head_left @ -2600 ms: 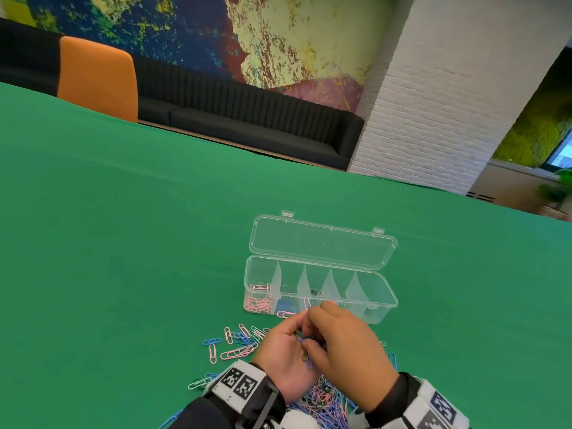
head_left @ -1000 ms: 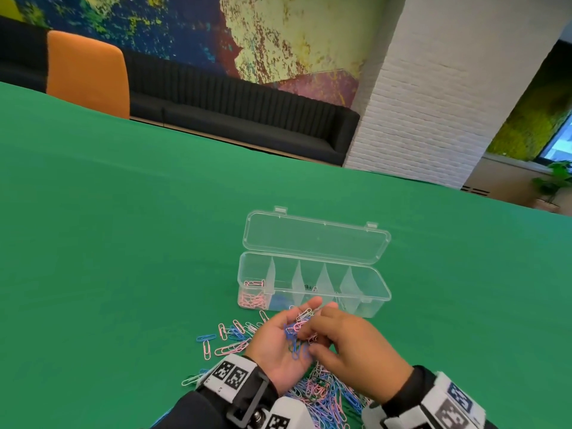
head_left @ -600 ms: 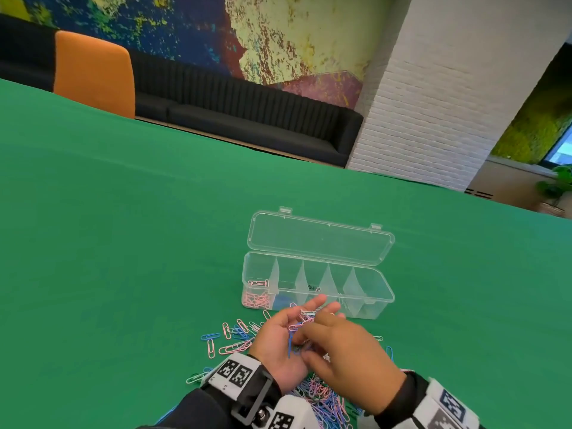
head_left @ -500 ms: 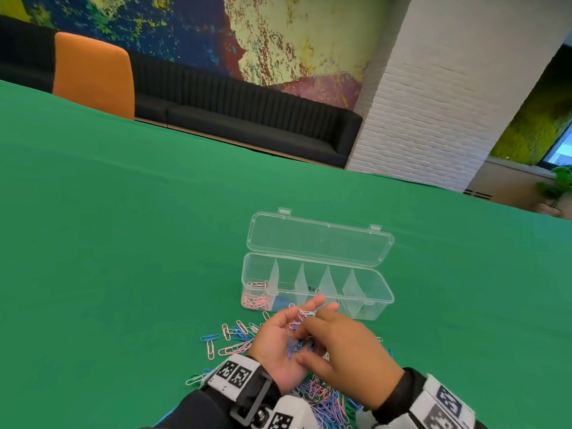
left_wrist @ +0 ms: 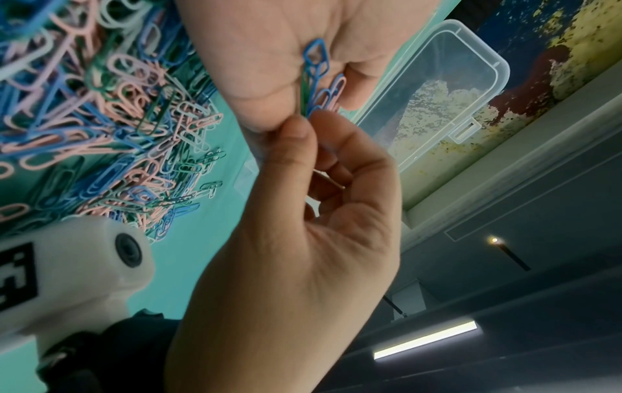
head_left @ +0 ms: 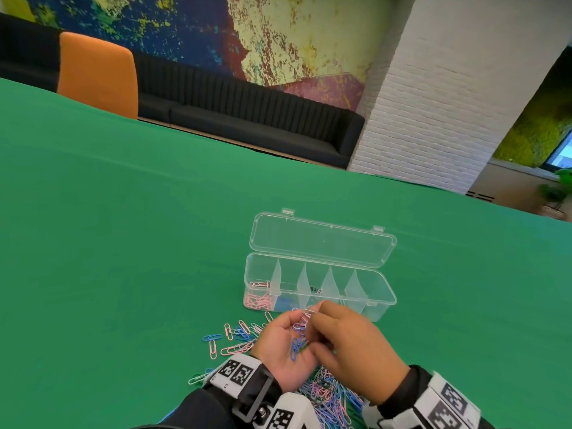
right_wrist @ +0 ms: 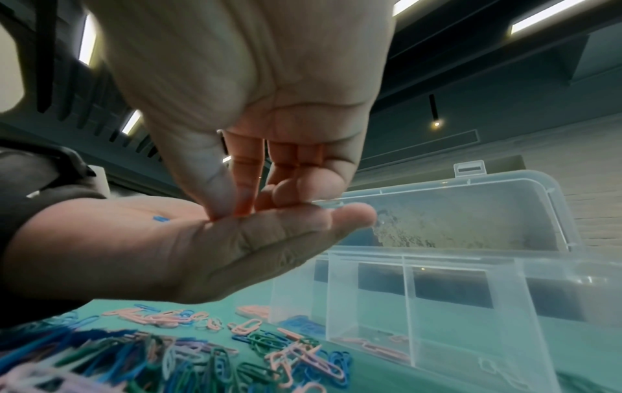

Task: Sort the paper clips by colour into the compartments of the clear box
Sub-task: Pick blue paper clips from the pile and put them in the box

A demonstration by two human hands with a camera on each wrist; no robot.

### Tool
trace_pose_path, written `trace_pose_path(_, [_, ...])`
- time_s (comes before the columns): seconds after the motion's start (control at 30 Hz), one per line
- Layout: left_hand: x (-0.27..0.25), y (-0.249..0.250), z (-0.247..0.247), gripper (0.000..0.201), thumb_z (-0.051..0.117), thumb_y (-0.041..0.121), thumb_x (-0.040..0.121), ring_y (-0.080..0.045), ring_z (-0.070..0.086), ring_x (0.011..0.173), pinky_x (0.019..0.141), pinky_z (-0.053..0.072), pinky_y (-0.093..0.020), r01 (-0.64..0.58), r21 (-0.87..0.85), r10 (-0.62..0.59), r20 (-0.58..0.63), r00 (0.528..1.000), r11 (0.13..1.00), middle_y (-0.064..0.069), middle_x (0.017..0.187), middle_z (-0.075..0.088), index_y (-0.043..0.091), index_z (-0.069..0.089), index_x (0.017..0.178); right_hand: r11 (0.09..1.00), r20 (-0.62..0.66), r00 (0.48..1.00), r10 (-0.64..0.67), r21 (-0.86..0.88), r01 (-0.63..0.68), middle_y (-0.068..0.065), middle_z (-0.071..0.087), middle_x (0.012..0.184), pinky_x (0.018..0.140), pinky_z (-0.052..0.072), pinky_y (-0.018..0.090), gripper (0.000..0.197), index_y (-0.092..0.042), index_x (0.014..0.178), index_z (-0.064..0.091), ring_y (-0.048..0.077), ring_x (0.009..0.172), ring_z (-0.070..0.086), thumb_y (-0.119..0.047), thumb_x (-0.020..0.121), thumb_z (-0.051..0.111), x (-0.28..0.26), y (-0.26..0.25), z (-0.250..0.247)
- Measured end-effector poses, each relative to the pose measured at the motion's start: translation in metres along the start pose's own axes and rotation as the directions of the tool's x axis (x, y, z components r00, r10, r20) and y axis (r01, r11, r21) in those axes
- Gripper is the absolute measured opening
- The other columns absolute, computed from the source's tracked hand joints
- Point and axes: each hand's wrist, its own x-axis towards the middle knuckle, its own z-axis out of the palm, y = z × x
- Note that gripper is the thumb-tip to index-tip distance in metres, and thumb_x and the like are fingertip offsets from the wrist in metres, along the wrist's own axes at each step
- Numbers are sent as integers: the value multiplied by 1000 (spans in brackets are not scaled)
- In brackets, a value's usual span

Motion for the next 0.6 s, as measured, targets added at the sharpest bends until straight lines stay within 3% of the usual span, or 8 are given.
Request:
trace_pose_path(0.1, [-2, 0, 2, 40, 41, 20, 82, -29, 53, 81, 80, 44, -38, 34, 26, -34, 0, 999, 999, -18, 89, 47, -5, 55, 109, 999, 27, 1000, 6, -43, -5, -3, 51, 81, 56, 43, 26, 24, -21, 80, 58, 18, 74, 54, -32, 67, 40, -1, 1, 2])
trace_pose_path(0.23, [-2, 1, -2, 45, 45, 20, 81, -31, 48, 102, 102, 33, -39, 38, 83, -35, -41, 999, 996, -21, 111, 41, -1, 44, 121, 997, 19, 1000, -20, -75, 21, -4, 50, 75, 50, 40, 24, 17, -21, 73, 55, 17, 68, 54, -29, 67, 41, 1, 0, 3])
trace_pose_path(0.3, [-1, 1, -1, 38, 44, 20, 82, -31, 55, 92, 94, 40, -40, 31, 83, -27, -52, 998, 996, -23, 103, 47, -4, 50, 111, 998, 36, 999, -36, -56, 38, -2, 52, 81, 57, 43, 28, 21, -19, 79, 55, 19, 75, 54, -29, 69, 40, 3, -1, 2])
trace_pose_path(0.37, [-1, 1, -1, 31, 40, 19, 84, -30, 62, 71, 79, 46, -39, 19, 62, -16, -50, 999, 998, -21, 82, 55, -7, 57, 90, 997, 56, 998, -18, -79, 23, -1, 52, 86, 63, 39, 28, 19, -18, 85, 54, 19, 81, 52, -28, 73, 44, 4, 0, -1])
trace_pose_path(0.43, [1, 1, -2, 37, 39, 20, 85, -28, 63, 59, 74, 45, -37, 10, 39, -8, -48, 999, 999, -20, 70, 56, -8, 61, 77, 995, 60, 998, -28, -89, 34, -4, 50, 77, 55, 33, 22, 13, -20, 75, 52, 16, 71, 53, -30, 68, 47, 4, 0, -4])
trace_pose_path(0.6, [1, 1, -2, 39, 41, 20, 83, -29, 64, 58, 70, 48, -34, 37, -7, -37, -33, 999, 999, -21, 71, 55, -10, 63, 74, 994, 68, 996, -59, -90, 65, -5, 48, 72, 50, 33, 20, 11, -23, 66, 52, 15, 64, 52, -32, 65, 45, 4, 5, 1])
